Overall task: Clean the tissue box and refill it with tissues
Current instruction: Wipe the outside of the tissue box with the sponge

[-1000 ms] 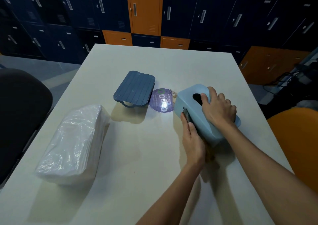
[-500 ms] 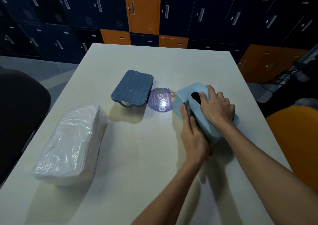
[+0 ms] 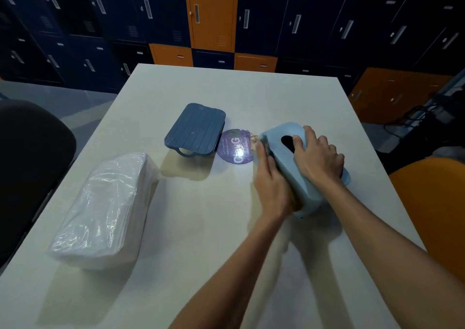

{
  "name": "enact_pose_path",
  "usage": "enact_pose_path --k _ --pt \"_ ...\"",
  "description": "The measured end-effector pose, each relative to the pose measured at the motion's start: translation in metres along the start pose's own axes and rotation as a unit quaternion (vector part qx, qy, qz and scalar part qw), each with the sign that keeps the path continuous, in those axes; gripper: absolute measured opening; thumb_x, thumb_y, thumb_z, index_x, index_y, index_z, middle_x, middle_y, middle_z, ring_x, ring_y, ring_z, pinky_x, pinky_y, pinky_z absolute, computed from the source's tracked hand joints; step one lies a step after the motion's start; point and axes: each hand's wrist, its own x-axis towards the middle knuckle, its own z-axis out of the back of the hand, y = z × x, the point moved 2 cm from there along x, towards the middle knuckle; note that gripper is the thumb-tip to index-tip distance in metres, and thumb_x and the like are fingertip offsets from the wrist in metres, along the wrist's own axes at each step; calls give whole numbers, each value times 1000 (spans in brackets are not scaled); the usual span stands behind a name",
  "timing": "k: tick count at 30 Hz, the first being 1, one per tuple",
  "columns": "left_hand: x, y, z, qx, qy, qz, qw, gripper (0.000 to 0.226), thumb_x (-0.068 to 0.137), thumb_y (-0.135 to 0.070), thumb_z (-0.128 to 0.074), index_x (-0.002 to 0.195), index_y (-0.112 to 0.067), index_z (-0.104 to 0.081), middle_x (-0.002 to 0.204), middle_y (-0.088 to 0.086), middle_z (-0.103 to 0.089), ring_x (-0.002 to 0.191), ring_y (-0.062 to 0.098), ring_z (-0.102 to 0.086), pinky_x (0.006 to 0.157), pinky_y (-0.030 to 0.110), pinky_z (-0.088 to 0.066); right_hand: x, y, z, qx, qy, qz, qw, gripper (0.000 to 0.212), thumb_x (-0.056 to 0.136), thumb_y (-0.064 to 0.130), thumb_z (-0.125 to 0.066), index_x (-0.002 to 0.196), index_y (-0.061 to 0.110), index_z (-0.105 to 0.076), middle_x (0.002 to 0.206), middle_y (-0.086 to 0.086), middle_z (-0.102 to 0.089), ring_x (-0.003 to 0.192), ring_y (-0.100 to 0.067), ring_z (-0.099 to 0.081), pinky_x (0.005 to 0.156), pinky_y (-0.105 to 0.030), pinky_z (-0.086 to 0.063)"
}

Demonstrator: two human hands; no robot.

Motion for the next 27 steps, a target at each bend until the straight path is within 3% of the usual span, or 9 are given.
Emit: enact_pose_path --k 2,4,8,10,12,17,21,23,27 --pt "-34 16 -2 -7 22 -13 1000 46 104 -16 -33 148 -30 -30 144 -25 -36 123 -21 -36 101 2 -28 1 0 0 0 0 -1 1000 52 100 51 -20 146 29 -25 138 -15 -47 118 -37 -47 96 -48 -33" --pt "-50 32 4 -2 41 -13 999 47 104 -14 -35 148 -30 -31 148 -18 -37 127 -18 -35 109 10 -28 0 0 -1 0 1 0 1000 53 99 52 -19 146 29 -24 138 -14 -47 118 -37 -47 96 -48 -33" --pt "-13 31 10 42 28 49 998 44 104 -19 -32 146 -32 -37 146 -4 -46 130 12 -45 107 21 -33 0 -1 0 3 4 0 1000 53 99 52 -19 147 30 -24 138 -14 -46 119 -37 -47 97 -48 -33" --pt "8 13 10 33 15 61 997 44 104 -23 -29 147 -33 -35 143 -1 -49 127 17 -47 106 26 -35 0 0 0 4 5 2 1000 53 99 52 -19 147 29 -23 139 -15 -46 120 -37 -46 97 -48 -33" --pt "17 0 8 14 13 41 999 44 105 -24 -29 147 -34 -33 144 -4 -48 124 13 -48 102 23 -35 0 0 1 4 2 5 1000 54 100 52 -19 148 29 -23 139 -15 -46 120 -38 -46 97 -48 -33" --pt "-26 4 4 3 56 -48 997 46 104 -16 -33 145 -35 -30 152 -11 -34 139 2 -31 116 23 -24 -1 0 1 0 1 5 1000 54 100 52 -19 148 28 -23 139 -16 -46 120 -38 -47 97 -48 -33" --pt "-62 31 8 -3 83 -28 996 47 103 -11 -37 145 -32 -32 144 -25 -34 123 -26 -31 106 2 -24 -1 0 0 -1 1 5 1000 54 99 52 -19 148 29 -23 138 -15 -47 119 -37 -47 96 -48 -34" --pt "-56 39 13 14 85 -7 996 47 103 -11 -38 145 -30 -34 140 -27 -37 116 -29 -35 102 0 -27 -1 0 0 1 2 3 1000 53 99 52 -19 147 29 -24 138 -14 -47 119 -37 -47 96 -48 -33" --pt "-13 36 15 81 35 38 995 45 103 -16 -35 145 -29 -38 140 -1 -52 122 7 -50 92 7 -34 0 0 1 1 3 1 1000 54 99 52 -18 148 29 -23 138 -14 -46 119 -37 -46 96 -48 -32"
